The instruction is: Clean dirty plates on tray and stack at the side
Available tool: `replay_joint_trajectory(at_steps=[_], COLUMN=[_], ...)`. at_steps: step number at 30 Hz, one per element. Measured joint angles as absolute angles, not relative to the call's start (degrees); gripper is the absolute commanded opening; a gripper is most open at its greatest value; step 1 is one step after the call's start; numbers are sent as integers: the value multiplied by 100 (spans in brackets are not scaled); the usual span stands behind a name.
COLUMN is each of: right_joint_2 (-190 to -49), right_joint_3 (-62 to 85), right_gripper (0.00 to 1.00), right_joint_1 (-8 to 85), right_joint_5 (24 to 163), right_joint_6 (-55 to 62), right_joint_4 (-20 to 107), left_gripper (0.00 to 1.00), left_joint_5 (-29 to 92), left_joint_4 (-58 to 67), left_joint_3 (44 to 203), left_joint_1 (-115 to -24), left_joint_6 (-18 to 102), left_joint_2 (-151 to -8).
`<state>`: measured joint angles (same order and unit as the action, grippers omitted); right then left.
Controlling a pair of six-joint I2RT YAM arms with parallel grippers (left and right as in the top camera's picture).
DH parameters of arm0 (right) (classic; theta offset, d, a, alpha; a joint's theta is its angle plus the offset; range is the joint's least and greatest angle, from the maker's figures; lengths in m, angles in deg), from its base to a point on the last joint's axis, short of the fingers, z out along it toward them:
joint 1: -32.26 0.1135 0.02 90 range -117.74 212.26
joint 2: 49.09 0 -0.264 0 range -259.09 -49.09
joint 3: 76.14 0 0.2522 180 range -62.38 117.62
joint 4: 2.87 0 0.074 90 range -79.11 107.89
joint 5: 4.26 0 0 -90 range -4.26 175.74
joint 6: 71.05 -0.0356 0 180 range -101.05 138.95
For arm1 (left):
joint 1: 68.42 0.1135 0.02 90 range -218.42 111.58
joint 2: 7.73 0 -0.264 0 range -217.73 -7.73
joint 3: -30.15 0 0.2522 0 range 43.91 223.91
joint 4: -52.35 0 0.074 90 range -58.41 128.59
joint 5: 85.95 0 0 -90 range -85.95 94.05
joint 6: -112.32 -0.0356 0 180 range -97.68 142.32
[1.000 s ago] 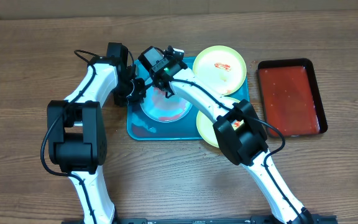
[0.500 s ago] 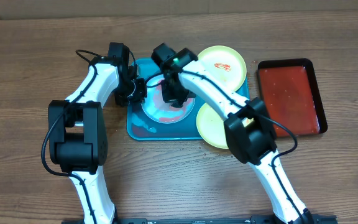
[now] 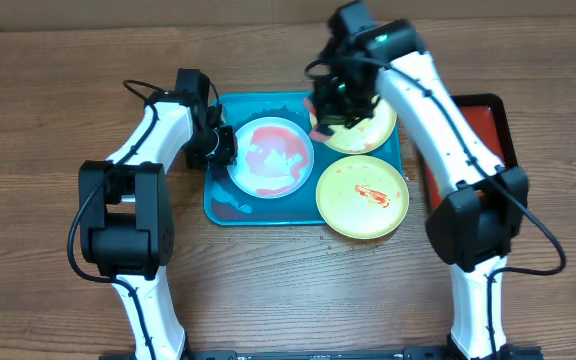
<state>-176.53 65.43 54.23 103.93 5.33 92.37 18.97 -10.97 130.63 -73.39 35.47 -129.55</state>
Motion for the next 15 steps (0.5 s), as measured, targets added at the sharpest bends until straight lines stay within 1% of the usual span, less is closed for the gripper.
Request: replay_joint_trajectory(at_steps=[1,3,15], right_joint_2=[-17655,-17664,-17664], right_joint_3=[6543,6540,6540], right_gripper=[4,4,4], right_joint_1=[5371,5323,5248], right_joint_5=[10393,10391,10431], right_joint_6=[548,568,596], right_joint_4=[9285,9341,9479], left_gripper=[22,4,4], left_joint_5=[1892,1884,1833], left_joint_4=[-1084,-1003,-813], left_joint_3=[13063,13052,12910], left_joint_1=[-7366,-7418,-7427], left_joint_6=[3547,3549,3547], left_joint_2=[-12955,-12955,-12837])
